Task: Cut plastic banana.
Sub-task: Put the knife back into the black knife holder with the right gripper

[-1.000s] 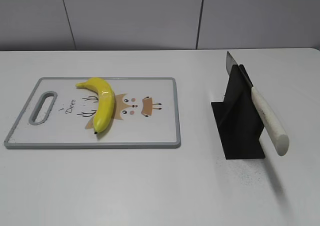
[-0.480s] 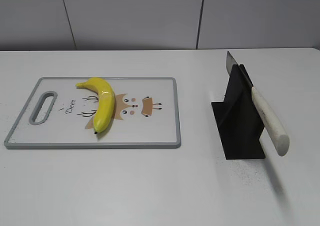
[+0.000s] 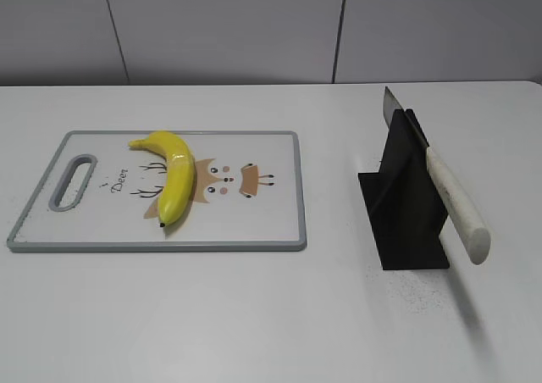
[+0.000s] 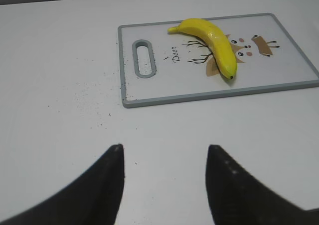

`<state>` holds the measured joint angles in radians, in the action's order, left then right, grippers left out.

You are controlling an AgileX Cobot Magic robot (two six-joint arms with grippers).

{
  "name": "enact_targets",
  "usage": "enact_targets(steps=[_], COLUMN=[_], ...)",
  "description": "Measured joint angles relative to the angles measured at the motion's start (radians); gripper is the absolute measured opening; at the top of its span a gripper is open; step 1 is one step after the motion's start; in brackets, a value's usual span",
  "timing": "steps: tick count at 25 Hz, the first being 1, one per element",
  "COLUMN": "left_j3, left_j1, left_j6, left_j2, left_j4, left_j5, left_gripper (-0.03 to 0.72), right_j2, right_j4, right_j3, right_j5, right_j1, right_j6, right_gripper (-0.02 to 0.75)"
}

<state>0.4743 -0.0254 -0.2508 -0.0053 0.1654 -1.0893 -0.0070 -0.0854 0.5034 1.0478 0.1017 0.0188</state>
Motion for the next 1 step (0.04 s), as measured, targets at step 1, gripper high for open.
enact_targets(steps=[1], left_j3=[0.000], left_j1=[0.000], left_j6=[0.000], left_j2=[0.000], left_j4=[0.000], left_j5=[0.000], left_gripper=[0.515], right_j2=[0.000], right_j4=[0.000], right_j3=[0.000], right_j5=[0.000], right_j1=[0.000], right_j6=[0.000], right_gripper=[0.574])
